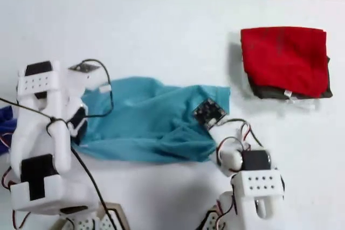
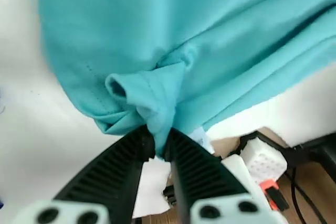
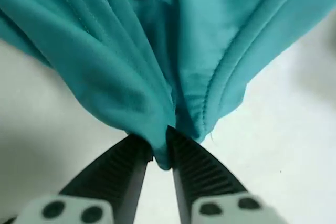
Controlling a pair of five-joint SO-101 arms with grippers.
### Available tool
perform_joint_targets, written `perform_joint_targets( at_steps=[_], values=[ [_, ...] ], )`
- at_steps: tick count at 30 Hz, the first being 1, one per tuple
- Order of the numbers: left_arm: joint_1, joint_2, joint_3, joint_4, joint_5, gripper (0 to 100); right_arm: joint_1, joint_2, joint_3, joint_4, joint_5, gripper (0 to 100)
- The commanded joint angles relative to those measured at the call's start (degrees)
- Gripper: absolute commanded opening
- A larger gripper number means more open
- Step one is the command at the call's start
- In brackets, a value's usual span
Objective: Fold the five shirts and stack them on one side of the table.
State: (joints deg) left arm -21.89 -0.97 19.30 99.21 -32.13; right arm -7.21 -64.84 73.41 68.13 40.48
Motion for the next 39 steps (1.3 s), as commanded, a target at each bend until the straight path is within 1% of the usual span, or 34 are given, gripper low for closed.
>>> perform_joint_targets(
  at_steps=[1, 3, 6, 8, 9, 11, 14, 16, 18, 21, 24, 27, 29, 31, 35, 37, 39],
  values=[
    [-0.6, -2.3, -5.0, 2.9, -1.7, 16, 0.6, -5.1, -0.7, 2.5, 2.2, 9.4],
    [-0.6, -2.3, -8.2, 2.9, -1.3, 19, 0.6, -7.6, -2.2, 3.3, 2.3, 19.6],
    [-0.5, -2.3, -14.9, 2.9, -1.1, 20, 0.4, -11.5, -5.5, 3.6, 2.3, 35.4],
    [-0.6, -2.3, -19.8, 2.9, -1.1, 20, 0.5, -13.2, -7.7, 3.7, 2.1, 40.7],
    [-0.6, -2.0, -22.2, 2.7, -0.4, 20, 0.6, -13.8, -9.0, 3.6, 0.9, 40.7],
    [-0.3, -1.7, -24.9, 1.5, 4.4, 20, 0.5, -14.4, -11.4, 3.1, -3.5, 38.9],
    [1.8, 0.9, -23.4, -4.3, 11.5, 20, 0.5, -13.0, -14.2, -1.1, -10.6, 35.1],
    [4.2, 5.4, -22.4, -7.3, 12.7, 20, 0.6, -10.0, -16.1, -5.1, -15.2, 33.0],
    [6.5, 11.1, -22.8, -9.1, 13.2, 20, -0.3, -4.5, -18.3, -8.0, -18.0, 33.0],
    [8.6, 20.2, -26.9, -10.2, 15.8, 20, -3.1, 8.3, -22.4, -10.7, -18.8, 34.0],
    [9.6, 28.1, -33.5, -9.3, 16.7, 20, -4.4, 23.9, -27.9, -11.6, -19.0, 34.0],
    [9.8, 35.0, -40.2, -6.9, 16.8, 20, -4.5, 38.5, -34.5, -11.2, -19.0, 34.7],
    [9.8, 38.8, -44.1, -5.0, 17.5, 20, -4.5, 47.3, -38.3, -11.1, -19.0, 37.5],
    [9.8, 42.0, -47.6, -3.2, 17.8, 20, -4.5, 54.9, -41.7, -10.3, -19.0, 39.6],
    [9.7, 47.0, -53.9, -0.2, 17.8, 19, -4.3, 67.6, -47.6, -8.9, -18.6, 39.3],
    [9.6, 48.7, -56.6, 0.8, 17.8, 13, -4.1, 72.6, -50.3, -7.9, -18.5, 34.1],
    [9.5, 49.8, -58.7, 1.1, 17.8, 3, -4.0, 76.5, -53.0, -7.6, -18.5, 21.7]
  ],
)
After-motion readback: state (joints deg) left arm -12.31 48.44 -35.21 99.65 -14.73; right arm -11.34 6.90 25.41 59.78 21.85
